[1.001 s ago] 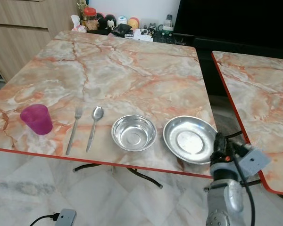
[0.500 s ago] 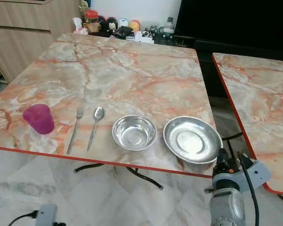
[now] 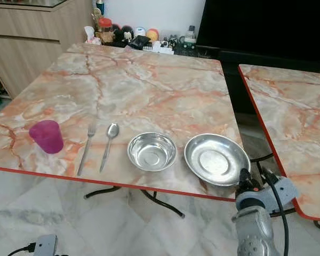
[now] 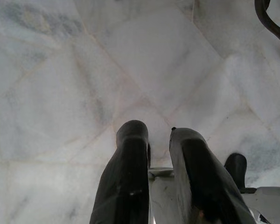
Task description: Setting the table
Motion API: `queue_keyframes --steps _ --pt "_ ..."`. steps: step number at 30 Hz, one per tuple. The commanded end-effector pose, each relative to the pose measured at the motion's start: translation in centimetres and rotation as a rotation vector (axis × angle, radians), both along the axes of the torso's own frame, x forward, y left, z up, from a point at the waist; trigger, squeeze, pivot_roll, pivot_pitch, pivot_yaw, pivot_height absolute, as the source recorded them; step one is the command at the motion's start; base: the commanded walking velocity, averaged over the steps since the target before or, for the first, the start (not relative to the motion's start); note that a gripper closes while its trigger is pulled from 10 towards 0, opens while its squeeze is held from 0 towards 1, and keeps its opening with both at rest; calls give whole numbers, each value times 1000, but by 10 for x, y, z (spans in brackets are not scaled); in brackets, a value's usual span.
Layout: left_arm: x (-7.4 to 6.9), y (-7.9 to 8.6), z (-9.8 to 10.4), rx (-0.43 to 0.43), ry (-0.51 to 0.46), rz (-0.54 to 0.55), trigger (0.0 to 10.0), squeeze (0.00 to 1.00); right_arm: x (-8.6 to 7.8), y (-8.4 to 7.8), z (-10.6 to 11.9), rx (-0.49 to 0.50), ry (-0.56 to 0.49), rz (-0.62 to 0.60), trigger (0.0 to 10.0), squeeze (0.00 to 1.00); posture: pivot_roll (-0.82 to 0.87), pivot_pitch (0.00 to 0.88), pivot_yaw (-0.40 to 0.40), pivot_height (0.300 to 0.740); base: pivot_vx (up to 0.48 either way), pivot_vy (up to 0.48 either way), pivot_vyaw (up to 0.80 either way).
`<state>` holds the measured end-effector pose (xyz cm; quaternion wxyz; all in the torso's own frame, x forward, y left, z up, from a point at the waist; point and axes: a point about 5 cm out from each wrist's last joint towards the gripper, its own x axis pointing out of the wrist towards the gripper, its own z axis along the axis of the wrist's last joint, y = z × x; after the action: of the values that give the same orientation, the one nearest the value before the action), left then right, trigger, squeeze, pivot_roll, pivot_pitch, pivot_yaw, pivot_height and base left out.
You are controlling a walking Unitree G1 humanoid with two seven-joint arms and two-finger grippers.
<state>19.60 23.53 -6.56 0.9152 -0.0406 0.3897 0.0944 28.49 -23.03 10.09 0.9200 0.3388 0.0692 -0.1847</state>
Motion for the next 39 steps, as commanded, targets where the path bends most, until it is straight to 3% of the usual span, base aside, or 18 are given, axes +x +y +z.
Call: queue_keyframes --steps 1,11,27,39 --pt "-7 -2 -5 -4 32 9 10000 0 1 -2 -2 -11 10 -6 10000 0 33 73 -82 740 0 0 0" --pt "-3 1 -2 4 22 13 10000 0 7 6 -7 9 20 7 10000 0 32 104 -75 740 0 0 0" --pt "-1 4 0 17 20 13 10000 0 19 4 -6 24 14 -9 10000 0 41 130 -66 740 0 0 0" --pt "0 1 0 20 22 -21 10000 0 19 9 -13 85 40 -13 10000 0 44 138 -65 740 0 0 0"
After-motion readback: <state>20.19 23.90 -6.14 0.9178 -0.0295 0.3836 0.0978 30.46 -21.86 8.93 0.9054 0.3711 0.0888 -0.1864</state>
